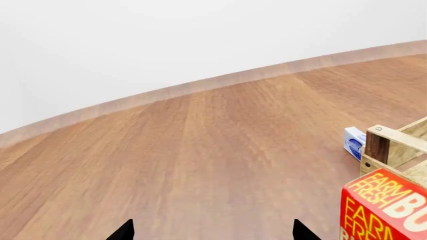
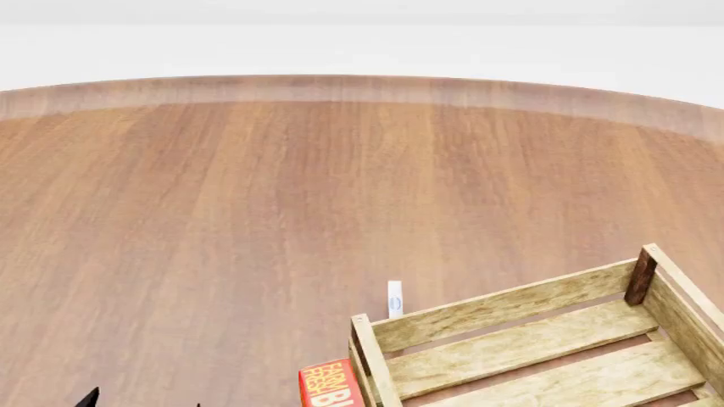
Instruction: Pick up the tomato sauce, and put it in the wooden tray.
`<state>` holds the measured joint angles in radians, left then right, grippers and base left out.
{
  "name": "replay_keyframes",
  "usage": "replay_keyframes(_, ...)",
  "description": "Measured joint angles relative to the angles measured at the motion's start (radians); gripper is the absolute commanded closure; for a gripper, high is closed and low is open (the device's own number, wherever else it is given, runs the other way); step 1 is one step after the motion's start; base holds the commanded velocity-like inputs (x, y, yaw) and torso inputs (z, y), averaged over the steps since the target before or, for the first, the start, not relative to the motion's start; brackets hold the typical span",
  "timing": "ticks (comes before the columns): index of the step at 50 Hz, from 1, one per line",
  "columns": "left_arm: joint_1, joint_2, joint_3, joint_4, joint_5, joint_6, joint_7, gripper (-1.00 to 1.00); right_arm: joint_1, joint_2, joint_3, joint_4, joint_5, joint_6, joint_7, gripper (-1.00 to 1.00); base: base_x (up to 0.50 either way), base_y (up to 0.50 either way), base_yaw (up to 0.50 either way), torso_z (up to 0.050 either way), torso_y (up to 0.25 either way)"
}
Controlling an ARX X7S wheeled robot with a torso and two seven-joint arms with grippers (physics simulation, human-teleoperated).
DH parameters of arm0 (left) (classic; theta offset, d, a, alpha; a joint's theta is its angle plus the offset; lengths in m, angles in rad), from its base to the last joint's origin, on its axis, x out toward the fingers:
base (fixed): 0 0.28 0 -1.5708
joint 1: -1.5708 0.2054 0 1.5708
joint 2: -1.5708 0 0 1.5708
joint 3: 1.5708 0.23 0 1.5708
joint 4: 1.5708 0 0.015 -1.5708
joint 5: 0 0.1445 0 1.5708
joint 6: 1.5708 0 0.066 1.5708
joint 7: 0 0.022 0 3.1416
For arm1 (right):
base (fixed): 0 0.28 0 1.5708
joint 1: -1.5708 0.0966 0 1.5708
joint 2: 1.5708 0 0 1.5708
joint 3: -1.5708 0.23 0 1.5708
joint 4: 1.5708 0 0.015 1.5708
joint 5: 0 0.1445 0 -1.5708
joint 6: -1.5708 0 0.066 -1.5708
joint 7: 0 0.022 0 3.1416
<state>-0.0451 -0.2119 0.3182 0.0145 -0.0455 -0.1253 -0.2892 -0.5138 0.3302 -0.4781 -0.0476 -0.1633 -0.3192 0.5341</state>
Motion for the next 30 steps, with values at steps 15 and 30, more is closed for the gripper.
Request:
replay_keyframes(15, -0.003, -0.005, 0.006, -0.005, -0.006, 0.004, -0.007, -1.00, 0.045, -0.012, 0.003, 0.073, 0.042, 0.001, 0.000, -1.00, 0.00, 0.00, 0.00, 0.000, 0.000)
replay_keyframes(30, -0.003, -0.010, 0.012, -0.008, -0.012, 0.009, -0.015, -1.00, 0.064, -0.013, 0.015, 0.098, 0.079, 0.000, 0.010, -1.00, 0.00, 0.00, 0.00, 0.000, 0.000)
